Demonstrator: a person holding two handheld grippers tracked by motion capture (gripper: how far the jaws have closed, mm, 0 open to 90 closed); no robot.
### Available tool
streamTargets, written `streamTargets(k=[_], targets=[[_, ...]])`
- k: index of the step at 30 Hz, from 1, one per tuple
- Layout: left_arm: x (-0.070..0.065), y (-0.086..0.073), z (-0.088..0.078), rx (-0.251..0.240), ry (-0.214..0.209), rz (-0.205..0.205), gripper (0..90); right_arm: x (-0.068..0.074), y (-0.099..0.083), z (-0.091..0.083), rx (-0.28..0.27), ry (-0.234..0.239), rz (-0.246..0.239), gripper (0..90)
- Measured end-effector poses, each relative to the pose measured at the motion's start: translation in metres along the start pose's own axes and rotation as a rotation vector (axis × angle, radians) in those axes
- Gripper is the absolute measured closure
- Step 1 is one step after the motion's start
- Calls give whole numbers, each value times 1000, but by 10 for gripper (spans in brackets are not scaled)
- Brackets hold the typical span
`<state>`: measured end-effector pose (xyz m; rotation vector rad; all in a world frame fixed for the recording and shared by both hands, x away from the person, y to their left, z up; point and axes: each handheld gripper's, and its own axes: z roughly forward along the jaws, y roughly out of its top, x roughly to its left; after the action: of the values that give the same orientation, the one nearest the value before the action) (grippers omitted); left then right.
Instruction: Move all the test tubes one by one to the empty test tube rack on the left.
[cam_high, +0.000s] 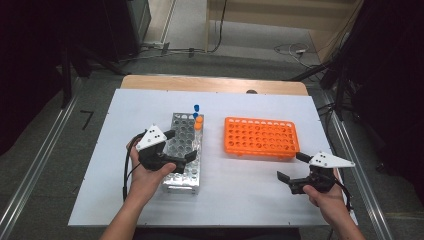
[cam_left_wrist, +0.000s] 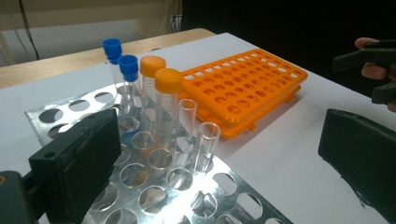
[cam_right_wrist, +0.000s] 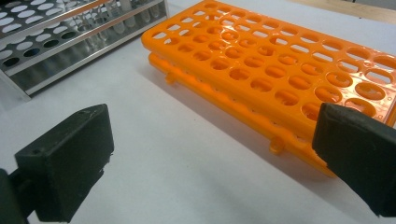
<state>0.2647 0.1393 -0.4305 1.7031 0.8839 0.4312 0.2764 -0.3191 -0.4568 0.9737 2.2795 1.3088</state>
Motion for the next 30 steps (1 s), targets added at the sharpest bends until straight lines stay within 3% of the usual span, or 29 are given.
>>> streamTargets(k=[30], targets=[[31, -46, -83, -60, 114, -35, 0, -5, -2, 1, 4, -19, 10, 0]])
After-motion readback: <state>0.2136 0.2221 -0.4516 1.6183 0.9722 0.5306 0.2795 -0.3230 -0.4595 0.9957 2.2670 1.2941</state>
